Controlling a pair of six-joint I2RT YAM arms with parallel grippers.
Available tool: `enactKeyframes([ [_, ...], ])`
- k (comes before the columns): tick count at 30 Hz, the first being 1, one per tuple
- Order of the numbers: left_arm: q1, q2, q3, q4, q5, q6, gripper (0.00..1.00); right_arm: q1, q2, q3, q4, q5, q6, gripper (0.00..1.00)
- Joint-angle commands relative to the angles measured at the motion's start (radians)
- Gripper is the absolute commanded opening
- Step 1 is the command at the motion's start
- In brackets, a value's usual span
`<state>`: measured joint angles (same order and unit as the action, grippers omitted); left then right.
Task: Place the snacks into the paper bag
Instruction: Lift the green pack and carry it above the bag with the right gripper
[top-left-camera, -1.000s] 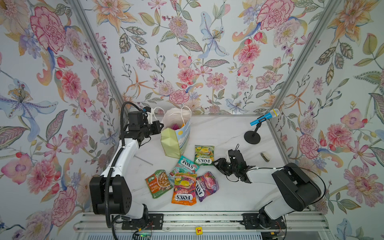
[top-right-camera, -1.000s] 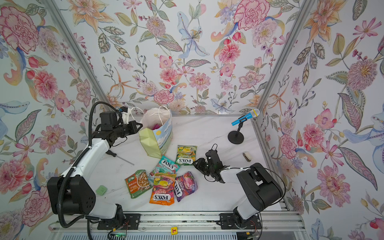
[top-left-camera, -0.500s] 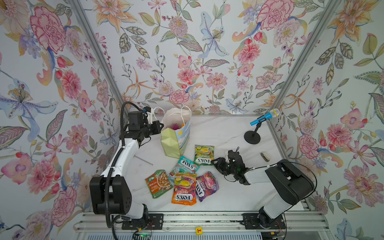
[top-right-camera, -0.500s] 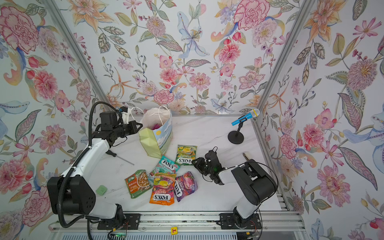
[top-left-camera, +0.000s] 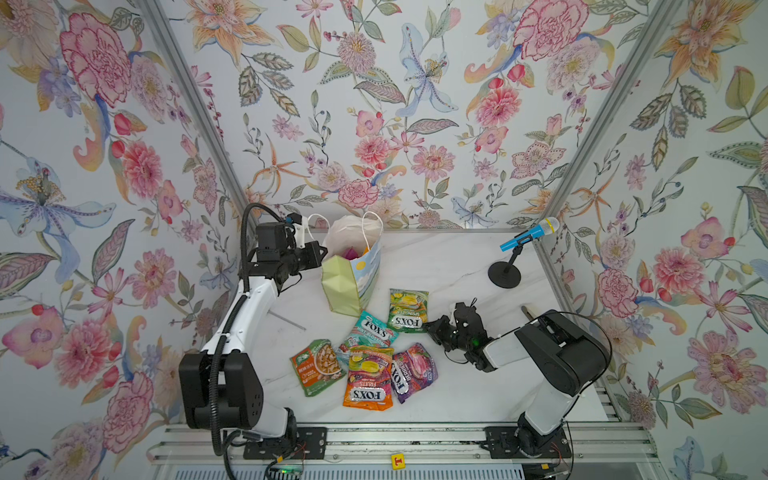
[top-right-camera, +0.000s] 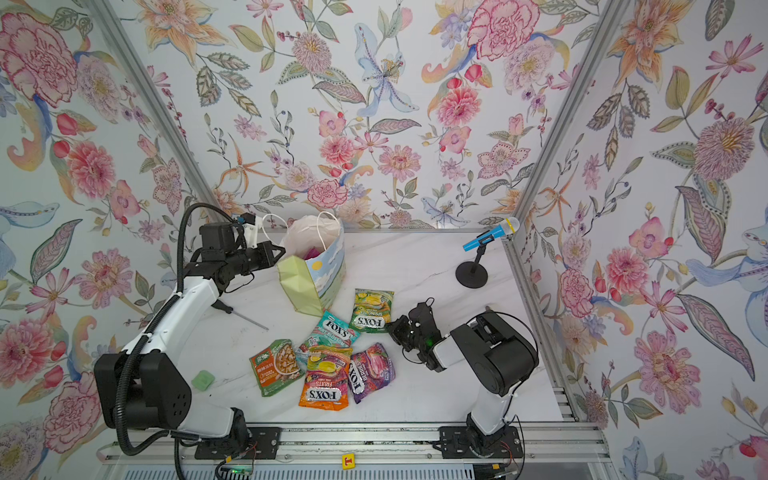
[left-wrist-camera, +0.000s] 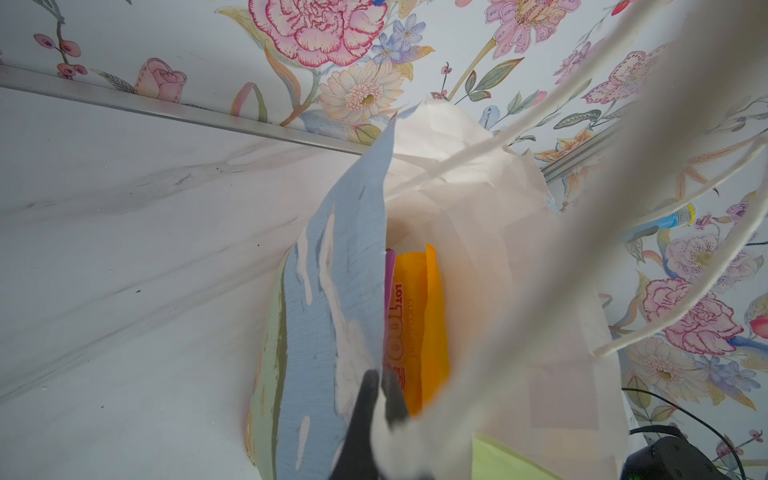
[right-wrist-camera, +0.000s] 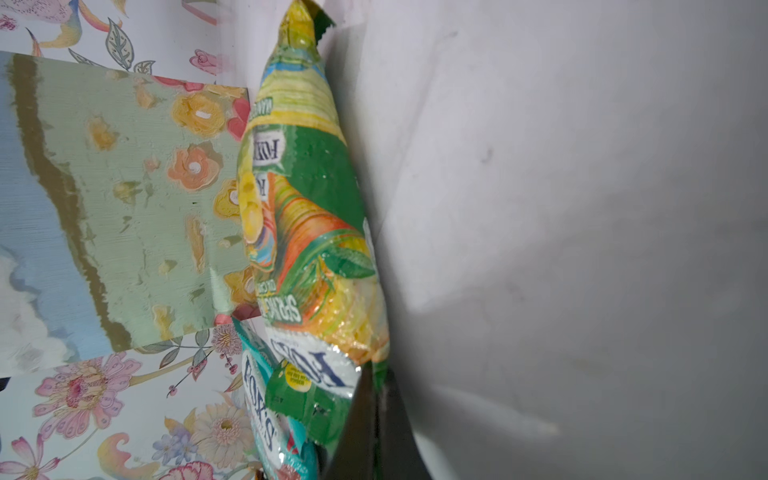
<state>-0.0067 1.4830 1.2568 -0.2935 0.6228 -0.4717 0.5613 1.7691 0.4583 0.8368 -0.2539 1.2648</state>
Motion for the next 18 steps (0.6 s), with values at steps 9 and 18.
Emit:
enactKeyframes([
  [9, -0.001, 0.022, -0.019, -0.052, -0.004, 0.014, 0.00, 0.011, -0.306, 0.199, -0.446, 0.115, -0.282, 0.00],
  [18, -0.001, 0.023, -0.031, -0.034, 0.008, 0.004, 0.00, 0.000, -0.380, 0.539, -0.753, 0.192, -0.572, 0.00],
])
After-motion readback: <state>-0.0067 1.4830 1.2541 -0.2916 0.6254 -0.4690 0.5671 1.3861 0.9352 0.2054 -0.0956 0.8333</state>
